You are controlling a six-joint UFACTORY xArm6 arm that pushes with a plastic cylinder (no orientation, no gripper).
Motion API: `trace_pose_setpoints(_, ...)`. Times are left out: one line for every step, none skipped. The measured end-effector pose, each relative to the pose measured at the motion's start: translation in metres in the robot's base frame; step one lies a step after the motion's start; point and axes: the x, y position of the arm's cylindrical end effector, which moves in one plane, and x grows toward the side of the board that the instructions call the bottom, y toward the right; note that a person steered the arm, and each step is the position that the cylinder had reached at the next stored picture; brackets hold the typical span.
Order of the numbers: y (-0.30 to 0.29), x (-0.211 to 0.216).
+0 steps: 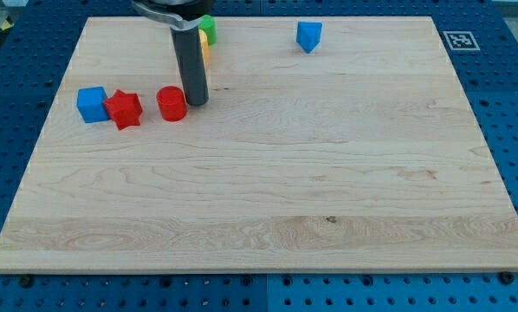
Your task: Slide the hexagon on top of blue cube
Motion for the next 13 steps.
trace_pose_setpoints(-0.016, 0.0)
trace_pose_setpoints(-0.025, 0.002)
trace_pose_setpoints(0.012, -0.001)
trace_pose_setpoints(0.095, -0.006)
trace_pose_setpoints(0.136, -0.054)
trace_pose_setpoints(0.122, -0.08)
trace_pose_setpoints(0.061, -0.08)
trace_pose_setpoints(-0.015, -0.08)
trace_pose_setpoints(-0.059, -0.079)
trace_pose_setpoints(-0.059, -0.087)
trace_pose_setpoints(-0.064, -0.096)
trace_pose_setpoints(-0.078, -0.076)
trace_pose_setpoints(-0.078, -0.058)
